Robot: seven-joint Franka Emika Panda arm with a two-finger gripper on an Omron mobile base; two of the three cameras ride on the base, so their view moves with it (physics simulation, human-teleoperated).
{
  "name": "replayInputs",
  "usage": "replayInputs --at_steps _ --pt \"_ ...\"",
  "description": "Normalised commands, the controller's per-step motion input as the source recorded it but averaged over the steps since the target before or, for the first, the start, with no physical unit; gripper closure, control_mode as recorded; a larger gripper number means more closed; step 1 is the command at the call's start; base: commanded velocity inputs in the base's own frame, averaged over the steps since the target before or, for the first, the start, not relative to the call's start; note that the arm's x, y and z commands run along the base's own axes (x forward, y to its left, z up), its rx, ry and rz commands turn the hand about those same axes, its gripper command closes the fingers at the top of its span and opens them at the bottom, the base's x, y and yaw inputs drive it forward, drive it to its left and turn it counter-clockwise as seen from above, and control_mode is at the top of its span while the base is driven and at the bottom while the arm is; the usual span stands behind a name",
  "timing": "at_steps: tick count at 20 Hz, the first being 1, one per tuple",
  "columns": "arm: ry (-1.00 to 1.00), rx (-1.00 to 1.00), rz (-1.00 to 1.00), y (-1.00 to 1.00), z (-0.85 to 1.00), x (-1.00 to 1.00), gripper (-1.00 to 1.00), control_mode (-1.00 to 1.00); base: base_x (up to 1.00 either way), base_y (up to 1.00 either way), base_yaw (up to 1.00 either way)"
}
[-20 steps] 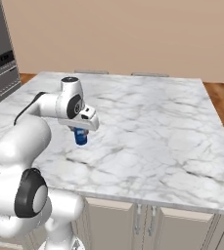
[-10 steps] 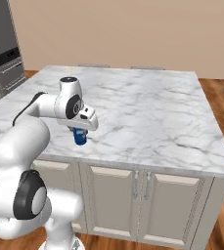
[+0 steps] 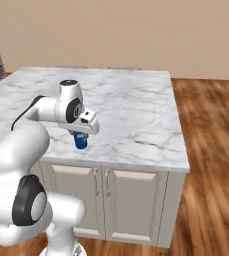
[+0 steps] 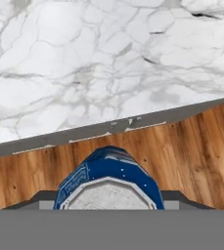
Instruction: Four empty soda cans are scattered around the kitchen. Gather all the cans and cluster them next to the stove for recycling.
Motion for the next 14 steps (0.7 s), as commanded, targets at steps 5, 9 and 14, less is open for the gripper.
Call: replayInputs --at_steps 5,9,14 --pt "0.00 0.00 0.00 0.00 0.00 0.00 1.00 1.00 0.14 -0.94 -0.12" --pt "0.00 0.00 0.00 0.00 0.00 0.00 1.00 1.00 0.00 -0.76 -0.26" --pt "0.00 0.00 0.00 0.00 0.00 0.00 1.00 1.00 0.00 -0.53 -0.35"
